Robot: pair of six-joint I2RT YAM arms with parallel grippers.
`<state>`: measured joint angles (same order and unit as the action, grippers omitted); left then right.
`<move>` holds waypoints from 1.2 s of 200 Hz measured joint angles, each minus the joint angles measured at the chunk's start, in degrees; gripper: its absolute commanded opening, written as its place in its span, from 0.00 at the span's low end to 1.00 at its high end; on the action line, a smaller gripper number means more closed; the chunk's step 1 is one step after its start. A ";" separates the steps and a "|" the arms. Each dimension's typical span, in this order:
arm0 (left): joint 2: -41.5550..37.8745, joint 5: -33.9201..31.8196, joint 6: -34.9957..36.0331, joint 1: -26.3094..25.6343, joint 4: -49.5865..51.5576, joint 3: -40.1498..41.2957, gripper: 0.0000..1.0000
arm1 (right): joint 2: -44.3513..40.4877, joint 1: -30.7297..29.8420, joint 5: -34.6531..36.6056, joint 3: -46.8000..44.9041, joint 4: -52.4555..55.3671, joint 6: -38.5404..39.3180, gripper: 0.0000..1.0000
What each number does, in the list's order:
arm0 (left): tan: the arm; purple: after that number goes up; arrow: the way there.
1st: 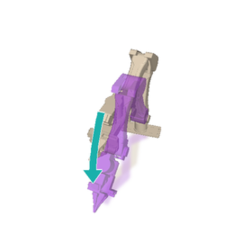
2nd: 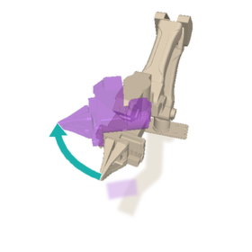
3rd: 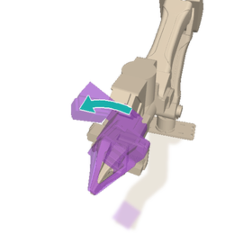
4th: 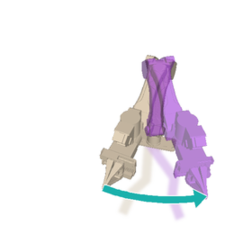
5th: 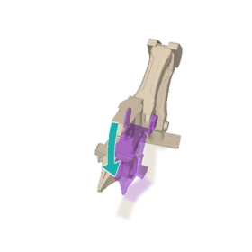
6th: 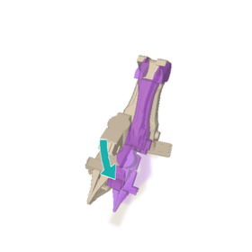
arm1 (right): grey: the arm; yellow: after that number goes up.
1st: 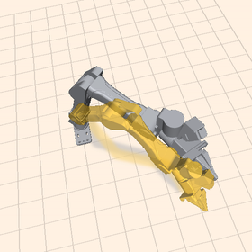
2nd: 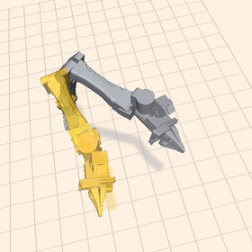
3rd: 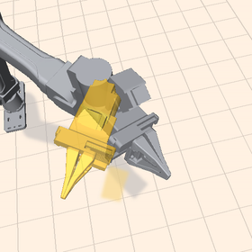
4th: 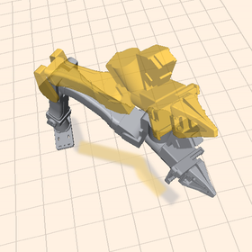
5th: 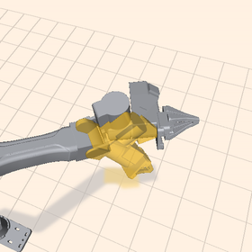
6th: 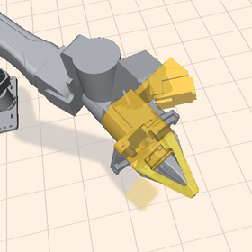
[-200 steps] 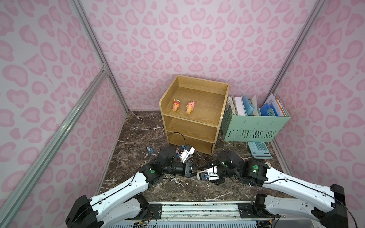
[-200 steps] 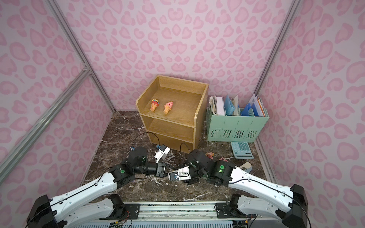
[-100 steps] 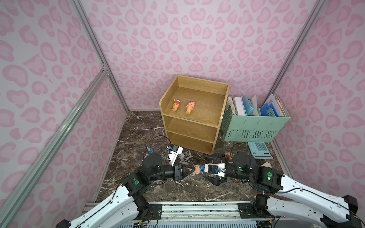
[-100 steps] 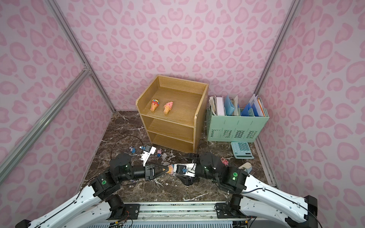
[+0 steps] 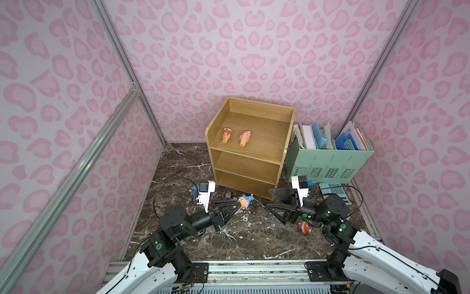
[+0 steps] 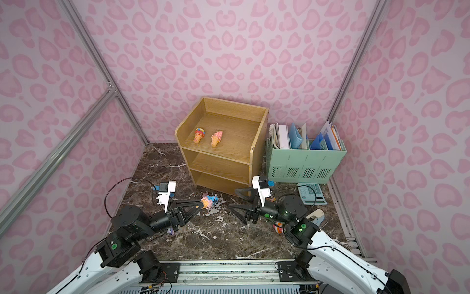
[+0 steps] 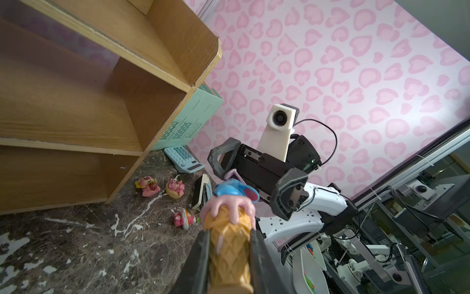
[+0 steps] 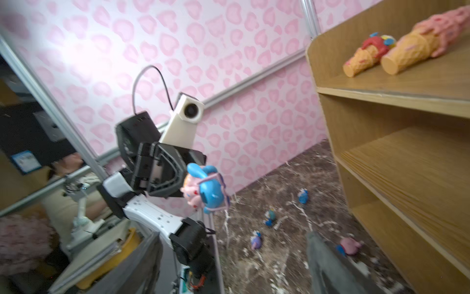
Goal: Organize plastic toys on shelves
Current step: Pick up the plastic toy at the center of the board.
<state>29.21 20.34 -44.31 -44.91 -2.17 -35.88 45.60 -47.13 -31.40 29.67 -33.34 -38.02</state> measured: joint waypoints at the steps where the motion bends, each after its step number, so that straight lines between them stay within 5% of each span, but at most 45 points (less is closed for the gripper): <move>1: 0.00 0.02 0.04 0.00 -0.11 0.00 0.09 | 0.04 -0.04 -0.09 0.00 -0.31 -0.35 0.90; 42: 0.90 2.40 1.25 -0.02 -7.30 -0.09 0.10 | 2.78 -6.40 1.27 0.31 -8.83 -10.32 0.90; 116: 5.44 6.19 1.92 -0.20 -16.15 -1.88 0.10 | 8.13 -15.80 11.39 3.37 -16.46 -10.45 0.80; 163: 5.99 7.74 0.70 -0.44 -17.09 -1.88 0.10 | 8.66 -16.17 13.92 5.81 -17.22 -6.03 0.68; 216: 5.70 8.07 0.66 -0.55 -16.52 -2.54 0.10 | 7.89 -14.71 14.67 6.32 -16.06 -5.51 0.75; 240: 4.46 7.32 7.56 -0.57 -6.86 -8.13 0.08 | 6.51 -10.25 14.40 3.28 -17.27 -11.87 0.75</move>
<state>33.67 27.66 -36.75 -45.47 -9.04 -44.01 52.12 -57.39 -16.99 32.95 -50.61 -49.89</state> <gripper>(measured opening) 0.241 0.754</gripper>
